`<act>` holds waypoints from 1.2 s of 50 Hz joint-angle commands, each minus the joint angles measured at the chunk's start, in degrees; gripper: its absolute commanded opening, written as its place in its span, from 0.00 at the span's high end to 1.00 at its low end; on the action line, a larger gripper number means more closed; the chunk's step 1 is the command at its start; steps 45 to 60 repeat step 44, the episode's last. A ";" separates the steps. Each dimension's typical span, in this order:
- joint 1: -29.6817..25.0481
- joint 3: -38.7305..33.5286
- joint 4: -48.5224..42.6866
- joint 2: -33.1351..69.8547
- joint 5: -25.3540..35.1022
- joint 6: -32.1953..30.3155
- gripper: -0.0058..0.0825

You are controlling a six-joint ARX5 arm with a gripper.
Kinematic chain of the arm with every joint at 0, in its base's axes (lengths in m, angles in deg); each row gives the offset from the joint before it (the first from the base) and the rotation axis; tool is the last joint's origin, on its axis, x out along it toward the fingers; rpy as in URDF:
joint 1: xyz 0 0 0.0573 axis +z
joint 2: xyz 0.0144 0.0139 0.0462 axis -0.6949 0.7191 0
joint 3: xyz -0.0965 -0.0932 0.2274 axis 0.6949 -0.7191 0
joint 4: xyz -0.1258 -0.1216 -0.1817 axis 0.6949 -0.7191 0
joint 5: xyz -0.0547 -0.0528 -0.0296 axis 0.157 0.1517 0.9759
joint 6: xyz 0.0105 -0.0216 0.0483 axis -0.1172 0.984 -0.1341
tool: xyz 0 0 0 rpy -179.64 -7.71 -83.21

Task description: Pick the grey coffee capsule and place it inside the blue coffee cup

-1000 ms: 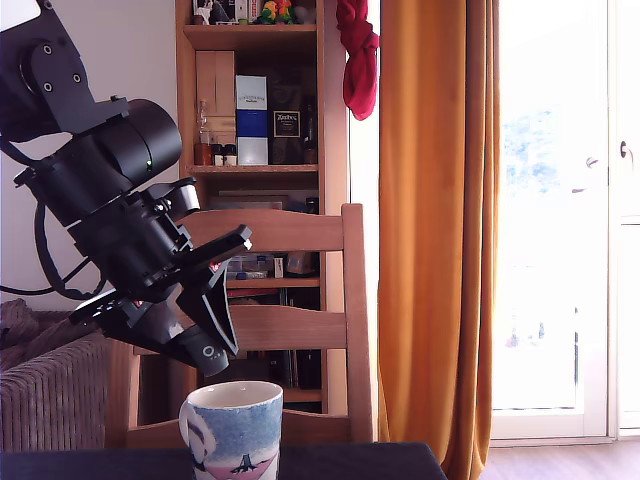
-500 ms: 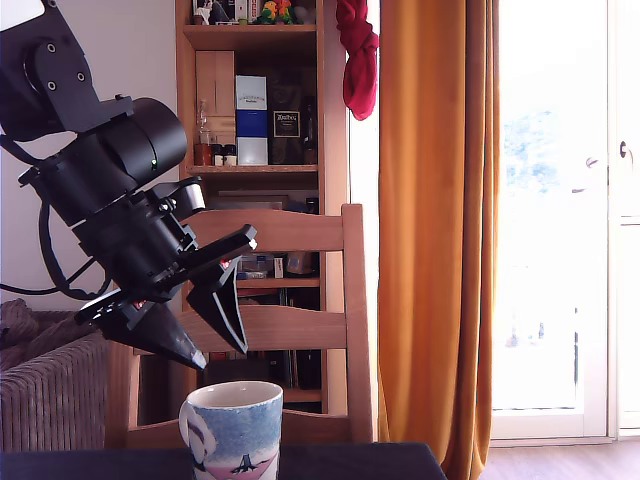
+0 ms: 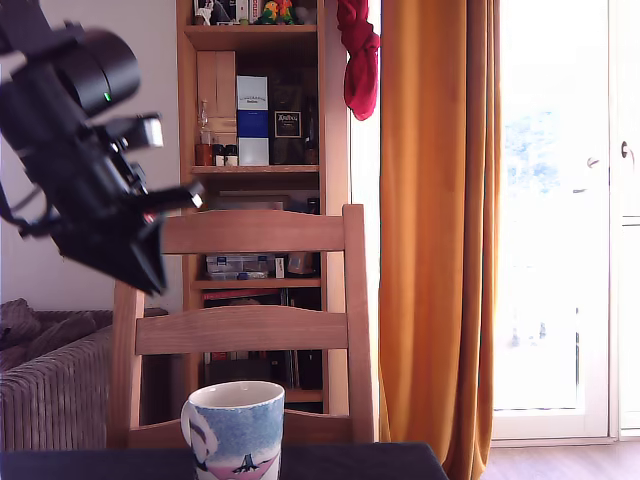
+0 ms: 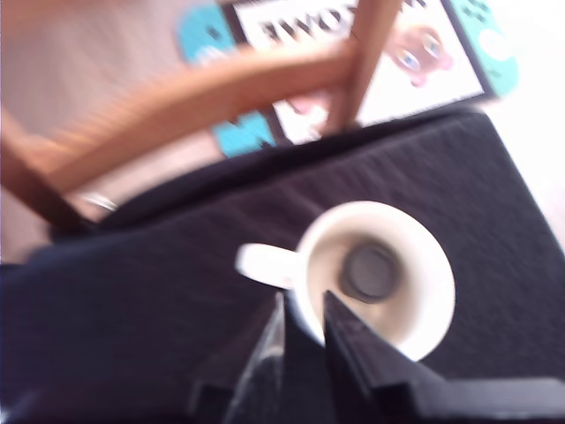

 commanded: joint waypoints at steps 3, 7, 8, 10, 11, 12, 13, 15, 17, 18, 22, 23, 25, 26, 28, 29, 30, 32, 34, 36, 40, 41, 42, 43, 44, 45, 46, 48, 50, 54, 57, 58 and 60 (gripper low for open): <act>1.88 0.46 -1.90 -2.60 -2.32 -2.71 0.96; 3.69 0.28 -2.64 -4.48 -2.84 -4.48 0.96; 4.17 0.20 -2.80 -4.90 -2.82 -4.87 0.96; 5.29 -0.07 -3.15 -5.86 -2.84 -5.42 0.96; 5.92 -0.24 -3.21 -6.25 -2.78 -5.49 0.96; 6.56 -0.46 -3.19 -6.64 -2.58 -5.49 0.96; 7.21 -0.72 -3.19 -7.06 -2.32 -5.49 0.96; 8.55 -1.27 -3.19 -7.82 -1.73 -5.64 0.96; 9.99 -1.90 -3.21 -8.63 -0.94 -6.19 0.96; 10.60 -2.23 -3.19 -8.98 -0.50 -6.64 0.96; 12.94 -3.67 -3.10 -10.67 1.44 -7.21 0.96; 13.40 -4.09 -3.02 -11.06 1.88 -7.30 0.96; 14.34 -5.07 -2.54 -11.96 2.71 -7.74 0.96; 14.80 -5.62 -2.19 -12.41 2.82 -7.80 0.96; 15.61 -6.62 -1.60 -13.29 3.17 -7.85 0.96; 15.96 -7.10 -1.40 -13.75 3.26 -7.87 0.96; 16.28 -7.61 -1.16 -14.19 3.41 -7.89 0.96; 16.79 -8.66 -0.57 -15.10 3.58 -7.91 0.96; 17.09 -9.73 0.28 -15.98 3.58 -7.91 0.96; 17.27 -10.88 1.27 -17.00 3.58 -7.89 0.96; 17.42 -13.22 3.19 -19.26 3.58 -7.89 0.96; 17.44 -13.97 3.98 -19.93 3.56 -7.89 0.96; 17.44 -14.62 4.55 -20.52 3.56 -7.89 0.96; 17.44 -15.17 5.09 -21.07 3.56 -7.89 0.96; 17.44 -15.74 5.49 -21.68 3.56 -7.89 0.96; 17.44 -15.74 5.49 -21.68 3.56 -7.89 0.96; 17.44 -15.74 5.49 -21.68 3.56 -7.89 0.96; 17.44 -15.74 5.49 -21.68 3.56 -7.89 0.96; 17.44 -15.74 5.49 -21.68 3.56 -7.89 0.96; 17.44 -15.74 5.49 -21.68 3.56 -7.89 0.96; 17.44 -15.74 5.49 -21.68 3.56 -7.89 0.96; 17.44 -15.74 5.49 -21.68 3.56 -7.89 0.96; 17.44 -15.74 5.49 -21.68 3.56 -7.89 0.96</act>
